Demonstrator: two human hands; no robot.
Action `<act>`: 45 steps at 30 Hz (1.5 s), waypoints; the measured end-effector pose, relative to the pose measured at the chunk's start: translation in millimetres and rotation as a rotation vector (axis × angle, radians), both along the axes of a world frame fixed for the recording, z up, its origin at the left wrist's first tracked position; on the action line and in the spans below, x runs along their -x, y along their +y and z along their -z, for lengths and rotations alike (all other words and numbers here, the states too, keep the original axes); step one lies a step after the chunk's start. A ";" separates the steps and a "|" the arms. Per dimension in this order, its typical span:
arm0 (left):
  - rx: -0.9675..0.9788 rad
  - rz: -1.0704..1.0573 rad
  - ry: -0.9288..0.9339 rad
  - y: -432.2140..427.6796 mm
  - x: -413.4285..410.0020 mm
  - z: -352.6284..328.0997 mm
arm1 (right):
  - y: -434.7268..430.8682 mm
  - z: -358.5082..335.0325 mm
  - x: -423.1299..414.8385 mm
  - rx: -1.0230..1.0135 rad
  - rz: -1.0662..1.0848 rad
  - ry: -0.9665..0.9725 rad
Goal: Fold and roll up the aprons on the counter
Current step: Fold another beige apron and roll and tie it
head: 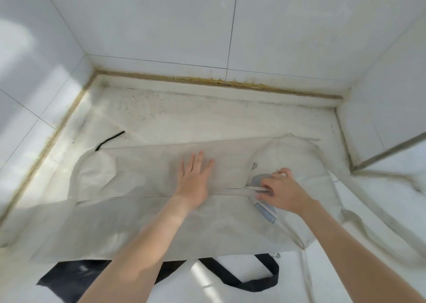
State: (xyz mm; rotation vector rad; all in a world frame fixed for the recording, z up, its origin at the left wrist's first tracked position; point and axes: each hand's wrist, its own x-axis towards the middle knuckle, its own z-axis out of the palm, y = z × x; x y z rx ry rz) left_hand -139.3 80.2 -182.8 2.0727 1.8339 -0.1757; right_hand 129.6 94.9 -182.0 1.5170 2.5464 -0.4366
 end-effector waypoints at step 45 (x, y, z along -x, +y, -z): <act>0.242 -0.186 -0.940 102.0 -166.5 -57.8 | 94.3 -105.0 -45.1 0.400 0.804 1.368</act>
